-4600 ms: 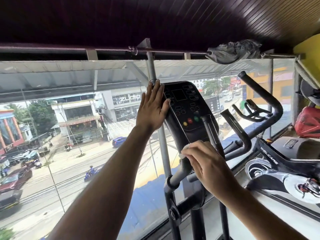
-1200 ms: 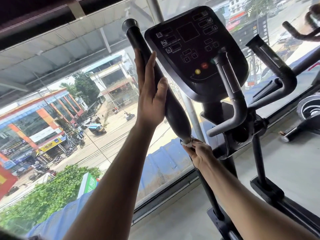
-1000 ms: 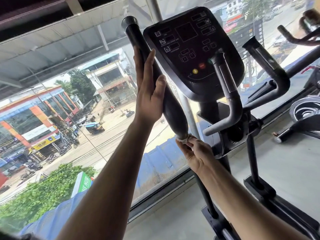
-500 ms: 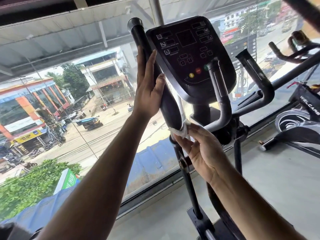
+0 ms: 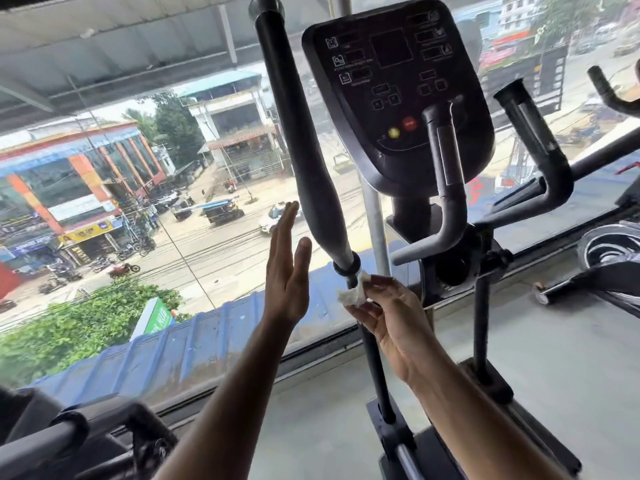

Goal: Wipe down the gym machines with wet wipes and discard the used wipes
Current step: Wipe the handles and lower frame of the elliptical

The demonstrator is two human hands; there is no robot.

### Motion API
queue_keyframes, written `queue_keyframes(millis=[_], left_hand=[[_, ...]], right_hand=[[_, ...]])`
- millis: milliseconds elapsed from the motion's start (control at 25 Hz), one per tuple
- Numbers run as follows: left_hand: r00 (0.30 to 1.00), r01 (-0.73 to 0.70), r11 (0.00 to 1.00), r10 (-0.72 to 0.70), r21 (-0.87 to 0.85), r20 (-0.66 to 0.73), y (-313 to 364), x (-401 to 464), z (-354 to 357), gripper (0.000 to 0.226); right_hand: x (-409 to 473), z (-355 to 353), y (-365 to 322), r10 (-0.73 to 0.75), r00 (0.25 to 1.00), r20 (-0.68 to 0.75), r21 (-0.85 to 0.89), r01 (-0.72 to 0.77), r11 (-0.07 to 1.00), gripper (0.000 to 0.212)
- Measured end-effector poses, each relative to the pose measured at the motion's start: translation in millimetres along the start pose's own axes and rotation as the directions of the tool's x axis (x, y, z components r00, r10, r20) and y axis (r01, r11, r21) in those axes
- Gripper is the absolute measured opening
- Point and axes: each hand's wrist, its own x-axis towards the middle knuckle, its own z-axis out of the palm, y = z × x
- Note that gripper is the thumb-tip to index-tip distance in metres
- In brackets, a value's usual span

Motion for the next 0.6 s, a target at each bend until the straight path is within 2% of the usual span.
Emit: queue_keyframes(millis=[200,280,400,600], left_hand=[[0.975,0.204,0.977,-0.208,0.055,0.076,-41.4,-32.1,6.9,0.043],[0.971,0.207,0.975,-0.215,0.084,0.1,-56.9,-33.7,4.2,0.031],[0.969,0.222,0.97,-0.231,0.093,0.093,-93.1,-25.4,-2.1,0.024],[0.94,0.294,0.955,-0.298,0.05,0.168,-176.0,1.0,-7.0,0.019]], right_hand=[[21.9,-17.4,26.8,0.054,0.998,-0.036,-0.104,-0.057,0.993,0.011],[35.4,-18.9,38.4,0.087,0.995,-0.05,-0.162,-0.094,0.982,0.016],[61.6,-10.3,60.2,0.093,0.995,-0.043,-0.279,-0.101,0.955,0.019],[117.0,23.0,97.6,0.049,0.998,-0.036,-0.419,-0.06,0.906,0.007]])
